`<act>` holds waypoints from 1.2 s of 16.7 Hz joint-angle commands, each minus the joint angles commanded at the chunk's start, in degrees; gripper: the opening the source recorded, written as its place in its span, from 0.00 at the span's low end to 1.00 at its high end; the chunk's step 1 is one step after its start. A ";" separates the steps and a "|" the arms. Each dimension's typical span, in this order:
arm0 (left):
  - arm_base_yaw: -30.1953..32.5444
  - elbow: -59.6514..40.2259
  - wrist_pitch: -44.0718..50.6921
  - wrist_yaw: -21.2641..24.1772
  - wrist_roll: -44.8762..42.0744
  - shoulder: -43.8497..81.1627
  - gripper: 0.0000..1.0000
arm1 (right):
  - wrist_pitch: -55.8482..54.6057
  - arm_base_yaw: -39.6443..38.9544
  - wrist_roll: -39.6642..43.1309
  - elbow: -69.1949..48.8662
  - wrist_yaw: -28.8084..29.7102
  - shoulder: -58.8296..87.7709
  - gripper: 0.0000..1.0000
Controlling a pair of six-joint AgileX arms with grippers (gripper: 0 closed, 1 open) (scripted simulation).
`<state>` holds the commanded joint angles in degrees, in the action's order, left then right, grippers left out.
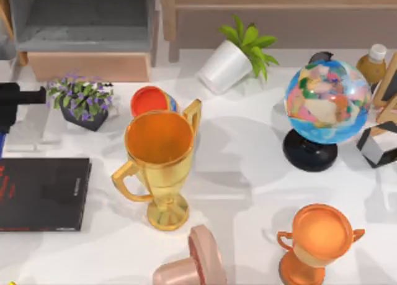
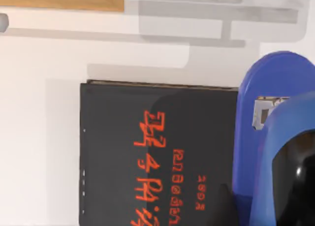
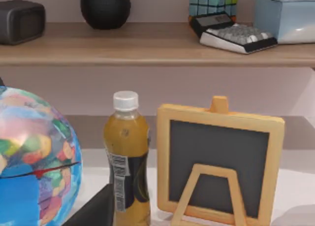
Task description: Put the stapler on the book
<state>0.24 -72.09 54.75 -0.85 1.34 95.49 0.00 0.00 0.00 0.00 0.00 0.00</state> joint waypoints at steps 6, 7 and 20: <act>1.82 9.57 -3.07 0.08 -0.75 -1.02 0.00 | 0.00 0.00 0.00 0.00 0.00 0.00 1.00; 1.92 10.14 -3.28 0.09 -0.80 -1.04 0.00 | 0.00 0.00 0.00 0.00 0.00 0.00 1.00; 1.82 14.02 -9.88 0.12 -1.01 1.86 0.00 | 0.00 0.00 0.00 0.00 0.00 0.00 1.00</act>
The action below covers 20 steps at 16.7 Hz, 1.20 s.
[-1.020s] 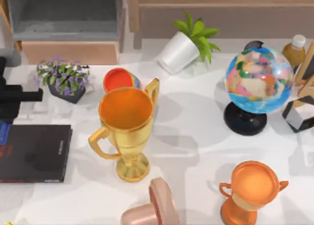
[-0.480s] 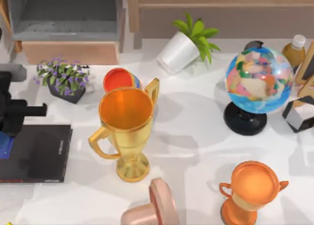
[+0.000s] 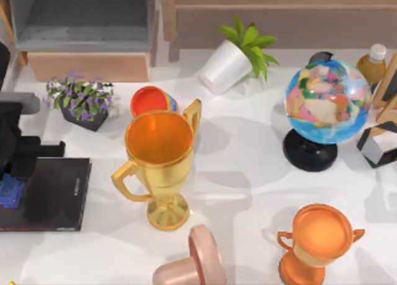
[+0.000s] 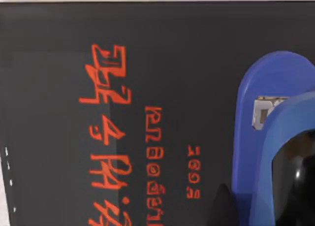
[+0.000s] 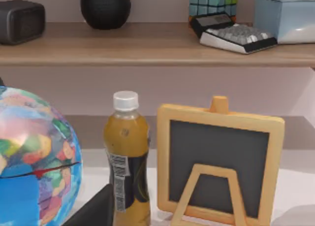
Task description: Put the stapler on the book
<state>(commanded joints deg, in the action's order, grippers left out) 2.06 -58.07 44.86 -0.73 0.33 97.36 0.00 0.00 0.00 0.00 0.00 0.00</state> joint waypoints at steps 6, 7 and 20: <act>0.01 0.29 -0.47 0.00 -0.01 0.18 0.15 | 0.00 0.00 0.00 0.00 0.00 0.00 1.00; 0.01 0.29 -0.47 0.00 -0.01 0.18 0.23 | 0.00 0.00 0.00 0.00 0.00 0.00 1.00; 0.01 0.29 -0.47 0.00 -0.01 0.18 1.00 | 0.00 0.00 0.00 0.00 0.00 0.00 1.00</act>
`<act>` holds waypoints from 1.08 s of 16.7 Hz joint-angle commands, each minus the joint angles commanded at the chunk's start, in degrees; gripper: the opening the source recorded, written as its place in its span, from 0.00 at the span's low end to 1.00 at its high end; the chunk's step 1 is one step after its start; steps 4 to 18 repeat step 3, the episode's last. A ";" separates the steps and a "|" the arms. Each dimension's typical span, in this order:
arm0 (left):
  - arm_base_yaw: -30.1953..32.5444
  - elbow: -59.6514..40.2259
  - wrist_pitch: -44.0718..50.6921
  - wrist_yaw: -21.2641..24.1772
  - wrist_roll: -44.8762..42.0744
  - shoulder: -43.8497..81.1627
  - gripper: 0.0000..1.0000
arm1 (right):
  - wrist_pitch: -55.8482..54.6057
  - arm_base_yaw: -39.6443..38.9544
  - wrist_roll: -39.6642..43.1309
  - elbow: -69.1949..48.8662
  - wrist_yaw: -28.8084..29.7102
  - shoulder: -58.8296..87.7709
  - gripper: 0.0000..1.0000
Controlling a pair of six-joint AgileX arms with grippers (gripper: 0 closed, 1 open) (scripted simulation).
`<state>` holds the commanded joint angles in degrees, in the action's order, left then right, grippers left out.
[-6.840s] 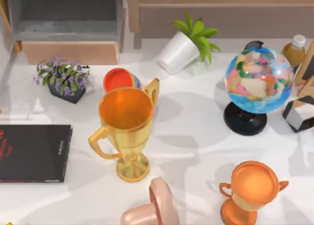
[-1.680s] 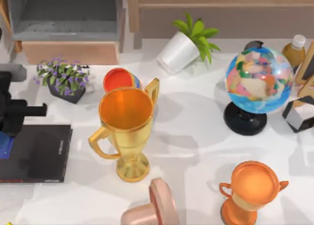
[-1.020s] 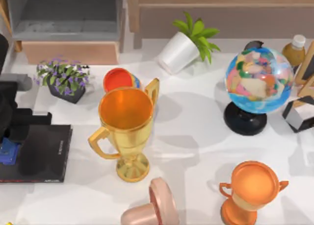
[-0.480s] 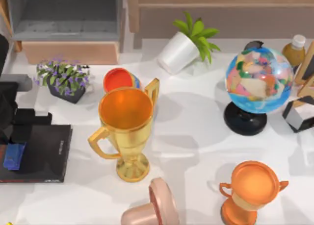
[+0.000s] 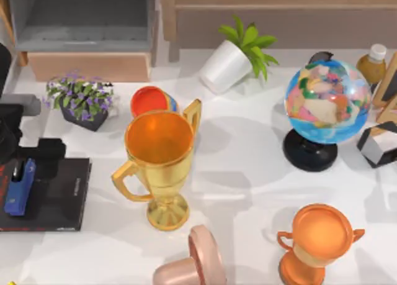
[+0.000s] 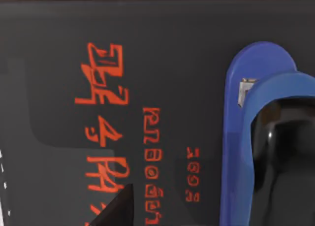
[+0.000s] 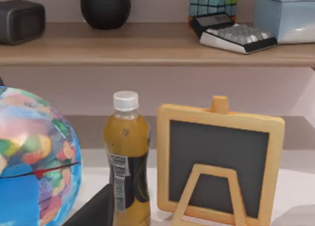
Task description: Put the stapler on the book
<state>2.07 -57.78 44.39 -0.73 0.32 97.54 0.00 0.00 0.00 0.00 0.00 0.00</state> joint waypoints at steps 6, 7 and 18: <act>0.00 0.00 0.00 0.00 0.00 0.00 1.00 | 0.00 0.00 0.00 0.00 0.00 0.00 1.00; 0.00 0.00 0.00 0.00 0.00 0.00 1.00 | 0.00 0.00 0.00 0.00 0.00 0.00 1.00; 0.00 0.00 0.00 0.00 0.00 0.00 1.00 | 0.00 0.00 0.00 0.00 0.00 0.00 1.00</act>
